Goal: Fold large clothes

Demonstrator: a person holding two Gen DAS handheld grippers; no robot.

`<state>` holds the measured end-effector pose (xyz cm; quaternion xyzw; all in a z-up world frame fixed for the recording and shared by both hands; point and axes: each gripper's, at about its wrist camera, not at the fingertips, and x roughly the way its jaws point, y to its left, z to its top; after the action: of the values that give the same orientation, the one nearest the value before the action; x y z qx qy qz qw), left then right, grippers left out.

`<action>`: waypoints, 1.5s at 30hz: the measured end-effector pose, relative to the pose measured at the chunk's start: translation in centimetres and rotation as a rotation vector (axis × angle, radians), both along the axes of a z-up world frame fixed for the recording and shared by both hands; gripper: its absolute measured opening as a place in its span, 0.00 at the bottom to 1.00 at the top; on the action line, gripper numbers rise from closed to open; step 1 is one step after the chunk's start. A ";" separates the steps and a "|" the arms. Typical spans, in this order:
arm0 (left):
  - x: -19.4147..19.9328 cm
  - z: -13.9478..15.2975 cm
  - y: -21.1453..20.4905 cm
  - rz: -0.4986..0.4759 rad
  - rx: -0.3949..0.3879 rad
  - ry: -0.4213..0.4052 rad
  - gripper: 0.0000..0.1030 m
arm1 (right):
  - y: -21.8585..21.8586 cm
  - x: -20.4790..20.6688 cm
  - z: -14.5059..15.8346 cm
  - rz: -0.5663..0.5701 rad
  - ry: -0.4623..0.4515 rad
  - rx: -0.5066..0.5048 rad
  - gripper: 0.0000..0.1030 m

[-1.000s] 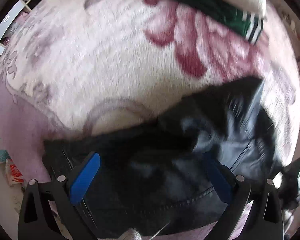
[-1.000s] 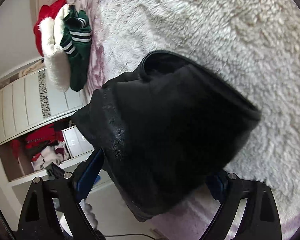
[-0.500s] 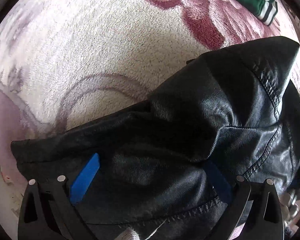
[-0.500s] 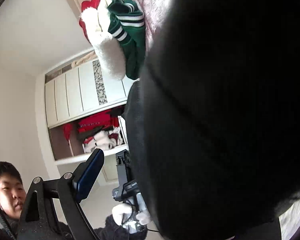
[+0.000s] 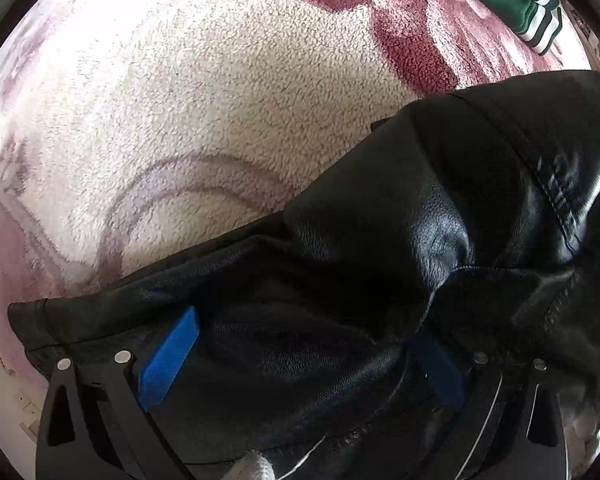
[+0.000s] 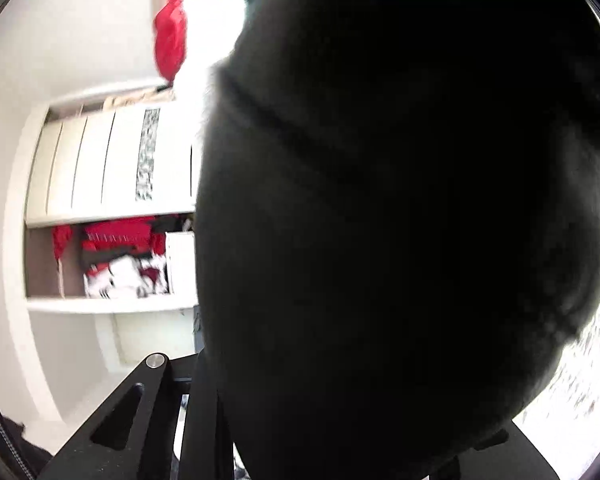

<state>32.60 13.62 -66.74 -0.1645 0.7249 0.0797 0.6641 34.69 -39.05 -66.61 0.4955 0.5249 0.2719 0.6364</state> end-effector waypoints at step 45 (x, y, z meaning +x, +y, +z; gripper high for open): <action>-27.4 16.2 24.6 0.579 0.127 -0.126 1.00 | 38.0 -19.7 17.8 0.986 -0.257 -0.914 0.80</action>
<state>5.20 38.25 -50.51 -0.3270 0.5990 0.3004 0.6663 14.95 -1.03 -48.80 -0.1560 0.6715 0.3378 0.6408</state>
